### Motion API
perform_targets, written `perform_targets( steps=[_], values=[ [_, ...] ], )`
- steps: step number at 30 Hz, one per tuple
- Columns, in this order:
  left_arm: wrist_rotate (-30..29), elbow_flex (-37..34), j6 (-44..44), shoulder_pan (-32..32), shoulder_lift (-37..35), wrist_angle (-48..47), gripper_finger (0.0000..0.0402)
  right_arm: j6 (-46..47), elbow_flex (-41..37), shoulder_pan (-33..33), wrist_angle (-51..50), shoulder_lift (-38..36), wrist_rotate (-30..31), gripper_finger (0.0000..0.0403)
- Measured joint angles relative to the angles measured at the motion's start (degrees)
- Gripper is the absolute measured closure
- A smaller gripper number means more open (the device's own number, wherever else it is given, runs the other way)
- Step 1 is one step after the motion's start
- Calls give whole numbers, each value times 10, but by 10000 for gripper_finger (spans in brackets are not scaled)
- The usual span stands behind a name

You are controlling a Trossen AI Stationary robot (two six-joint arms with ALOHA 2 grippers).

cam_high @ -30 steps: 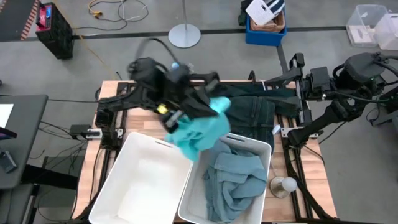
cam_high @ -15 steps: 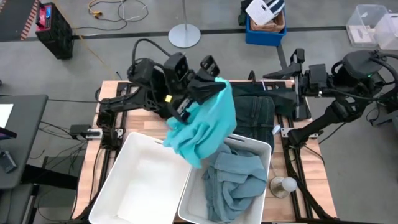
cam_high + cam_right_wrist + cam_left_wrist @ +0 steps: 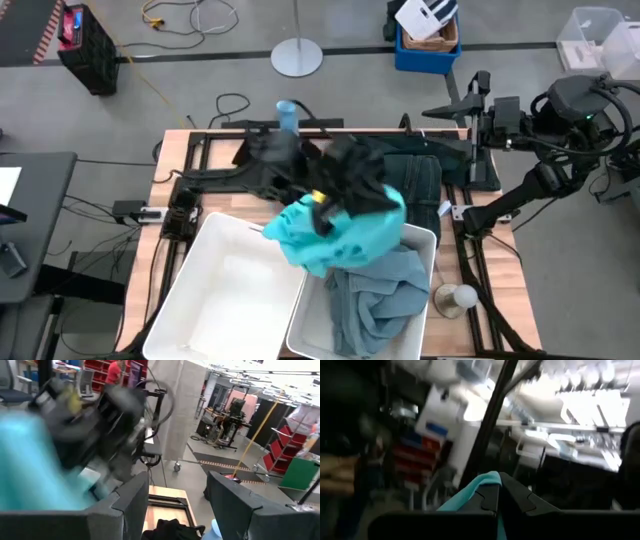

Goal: Sort clothes
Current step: Put the light blue shorts into the right white bin

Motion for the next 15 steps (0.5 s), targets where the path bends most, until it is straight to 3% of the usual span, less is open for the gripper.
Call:
perform_targets(
  steps=[5, 10, 15],
  values=[
    [51, -1, -17, -6, 43, -53, 401, 2, 0, -3, -3, 0, 0, 184],
    [104, -1, 12, -6, 63, -205, 401, 2, 0, -3, -12, 0, 0, 184],
    [107, -1, 77, -12, 71, -360, 401, 7, 0, -3, -20, 0, 0, 184]
  ],
)
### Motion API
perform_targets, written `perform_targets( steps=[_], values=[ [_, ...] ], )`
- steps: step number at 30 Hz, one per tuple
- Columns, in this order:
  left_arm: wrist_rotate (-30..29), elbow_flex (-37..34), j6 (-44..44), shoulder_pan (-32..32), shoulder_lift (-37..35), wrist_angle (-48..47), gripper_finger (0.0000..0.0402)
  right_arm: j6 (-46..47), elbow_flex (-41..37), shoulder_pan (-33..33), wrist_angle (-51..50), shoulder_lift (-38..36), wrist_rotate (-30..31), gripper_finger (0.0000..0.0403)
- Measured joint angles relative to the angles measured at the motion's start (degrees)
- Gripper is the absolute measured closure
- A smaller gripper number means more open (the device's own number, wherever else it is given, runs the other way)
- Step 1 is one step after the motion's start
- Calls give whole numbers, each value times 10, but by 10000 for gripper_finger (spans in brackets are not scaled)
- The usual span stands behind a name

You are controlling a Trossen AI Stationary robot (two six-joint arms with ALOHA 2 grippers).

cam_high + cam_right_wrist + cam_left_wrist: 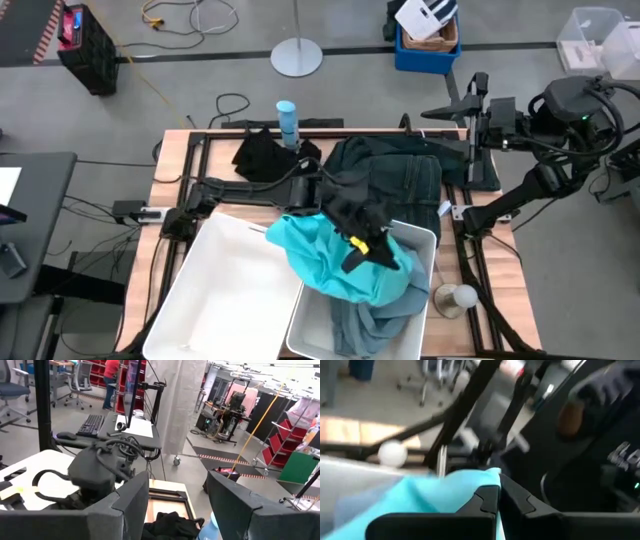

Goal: Sort clothes
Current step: Put the light blue shorts into the right white bin

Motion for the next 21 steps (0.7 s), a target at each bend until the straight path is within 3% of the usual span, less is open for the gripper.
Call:
perform_targets(
  steps=[4, 9, 16, 21],
  values=[
    [-3, 0, 32, -4, -3, -85, 380, 1, 0, 0, -8, 0, 0, 184],
    [-16, 0, 77, -11, -1, -174, 312, 1, 0, 0, -10, 0, 0, 184],
    [-50, 0, 55, -3, -25, -121, 192, 3, 0, 0, -10, 0, 0, 184],
    [-126, 1, 68, 14, -88, -112, 164, 5, 0, 0, -12, 0, 0, 184]
  ],
)
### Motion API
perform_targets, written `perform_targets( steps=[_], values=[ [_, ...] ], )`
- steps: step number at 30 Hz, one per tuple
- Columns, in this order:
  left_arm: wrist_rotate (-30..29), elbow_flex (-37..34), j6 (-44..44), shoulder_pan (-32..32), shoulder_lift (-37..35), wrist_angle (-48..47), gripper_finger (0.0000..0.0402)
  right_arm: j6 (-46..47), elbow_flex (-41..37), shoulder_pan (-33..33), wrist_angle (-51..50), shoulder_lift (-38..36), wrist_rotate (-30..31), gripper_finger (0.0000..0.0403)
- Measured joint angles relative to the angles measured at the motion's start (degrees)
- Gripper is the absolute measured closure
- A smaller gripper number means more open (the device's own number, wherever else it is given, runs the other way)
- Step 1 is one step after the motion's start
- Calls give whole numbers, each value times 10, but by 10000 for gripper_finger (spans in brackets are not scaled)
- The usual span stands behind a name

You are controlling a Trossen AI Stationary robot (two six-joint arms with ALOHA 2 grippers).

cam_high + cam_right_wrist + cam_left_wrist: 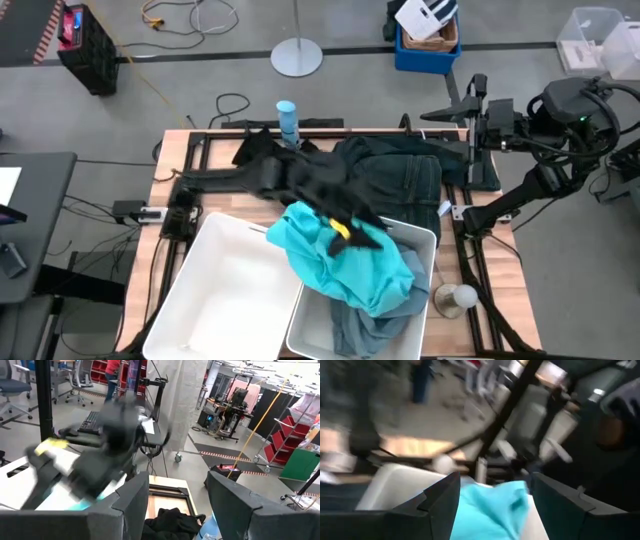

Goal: Sort clothes
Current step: Put the light blue shorts into the right white bin

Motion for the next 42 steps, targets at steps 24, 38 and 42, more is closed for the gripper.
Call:
perform_targets(
  steps=[24, 38, 42],
  values=[
    [-79, -31, 125, 104, -37, -516, 141, 45, 0, 0, 8, 6, 0, 184],
    [-101, -29, 191, 105, 26, -552, 242, 74, 0, 0, 7, 9, 0, 184],
    [-103, -8, 205, 106, 6, -546, 359, 75, 0, 0, 9, 9, 0, 184]
  ],
)
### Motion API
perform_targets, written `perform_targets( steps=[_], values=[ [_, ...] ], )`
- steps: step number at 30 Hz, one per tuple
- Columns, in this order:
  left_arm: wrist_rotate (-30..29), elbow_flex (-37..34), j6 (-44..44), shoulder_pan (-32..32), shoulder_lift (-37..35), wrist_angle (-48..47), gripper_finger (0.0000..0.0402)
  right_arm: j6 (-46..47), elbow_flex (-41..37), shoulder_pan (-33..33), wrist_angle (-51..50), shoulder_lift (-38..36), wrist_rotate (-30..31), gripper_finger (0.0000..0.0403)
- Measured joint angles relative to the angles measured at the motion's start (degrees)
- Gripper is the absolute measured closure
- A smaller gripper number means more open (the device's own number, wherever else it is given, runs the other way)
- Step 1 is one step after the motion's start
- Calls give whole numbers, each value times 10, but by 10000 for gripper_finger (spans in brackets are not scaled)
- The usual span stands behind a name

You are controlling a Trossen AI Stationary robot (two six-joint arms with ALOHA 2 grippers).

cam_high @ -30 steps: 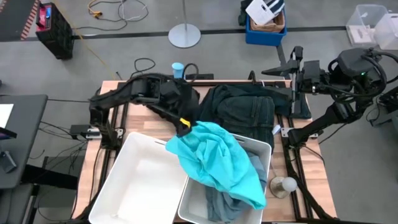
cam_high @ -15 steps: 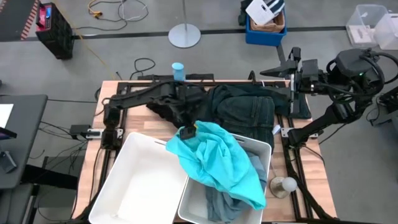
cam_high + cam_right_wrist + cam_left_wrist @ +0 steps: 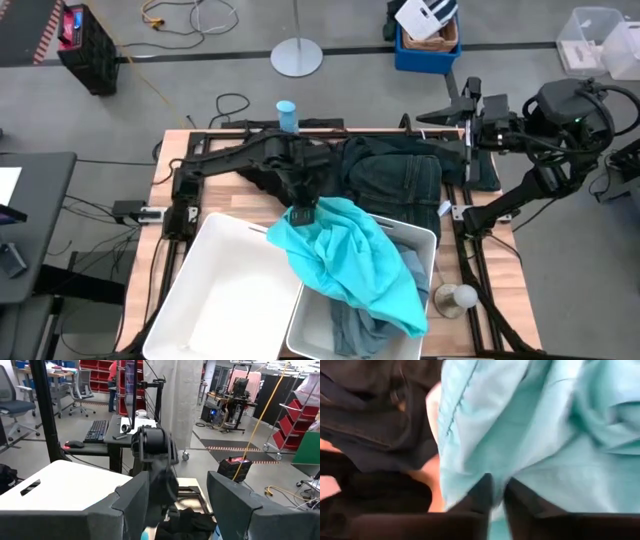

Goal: Sort clothes
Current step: Put the light blue shorts into the right white bin

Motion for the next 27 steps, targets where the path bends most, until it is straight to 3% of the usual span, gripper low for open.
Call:
perform_targets(
  steps=[2, 7, 15, 20, 27],
  values=[
    [0, 9, 3, 2, -10, 13, 388, 1, 0, 0, 4, 0, 0, 184],
    [30, 7, -1, 2, -57, 130, 399, 4, 0, 0, 12, 0, 0, 184],
    [178, 8, -78, -31, -114, 491, 401, 12, 0, 0, 16, 0, 0, 184],
    [259, 8, -120, -93, -76, 652, 401, 10, 0, -2, 31, 0, 1, 184],
    [260, 7, -161, -132, 29, 690, 401, 10, 0, -21, 34, 0, 1, 184]
  ],
)
